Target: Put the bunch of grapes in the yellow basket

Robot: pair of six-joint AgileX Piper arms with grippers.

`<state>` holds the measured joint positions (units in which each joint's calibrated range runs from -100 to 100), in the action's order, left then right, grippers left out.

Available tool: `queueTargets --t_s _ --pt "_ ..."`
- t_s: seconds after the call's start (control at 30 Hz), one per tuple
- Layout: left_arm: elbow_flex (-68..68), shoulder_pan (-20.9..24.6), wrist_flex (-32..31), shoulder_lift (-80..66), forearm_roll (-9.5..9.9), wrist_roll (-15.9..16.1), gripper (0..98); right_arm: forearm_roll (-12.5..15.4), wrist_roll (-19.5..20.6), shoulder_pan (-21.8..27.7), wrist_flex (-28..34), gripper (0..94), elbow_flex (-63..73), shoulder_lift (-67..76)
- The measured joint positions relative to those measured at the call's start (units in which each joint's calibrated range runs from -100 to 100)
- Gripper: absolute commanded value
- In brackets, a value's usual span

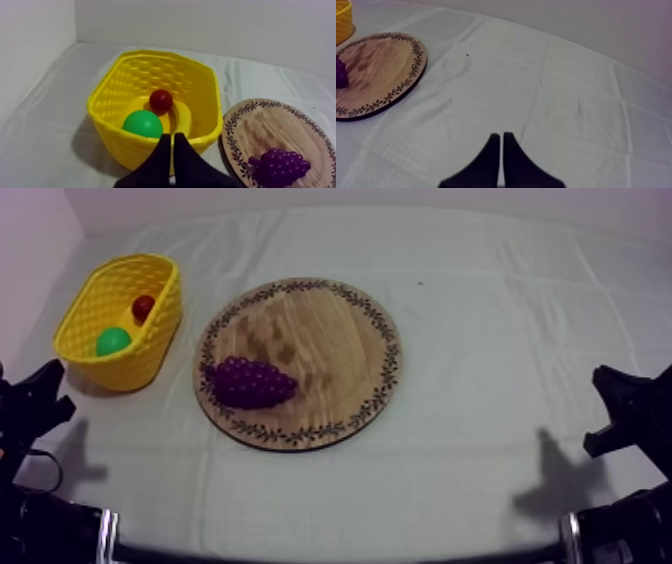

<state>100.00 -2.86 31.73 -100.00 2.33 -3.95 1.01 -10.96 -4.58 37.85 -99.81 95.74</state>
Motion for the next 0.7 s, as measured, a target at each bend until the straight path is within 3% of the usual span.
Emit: queueTargets --t_s 0.1,0.27,0.7 --pt "0.0 -0.6 1.2 0.0 0.19 0.5 0.0 0.0 0.0 0.0 0.0 0.4 0.0 0.0" --pt "0.0 -0.8 1.5 0.0 0.19 3.9 0.0 0.0 0.0 0.0 0.0 0.4 0.0 0.0" --pt "-0.7 -0.9 0.7 0.2 0.38 4.5 0.0 0.0 0.0 0.0 0.0 0.4 0.0 0.0"
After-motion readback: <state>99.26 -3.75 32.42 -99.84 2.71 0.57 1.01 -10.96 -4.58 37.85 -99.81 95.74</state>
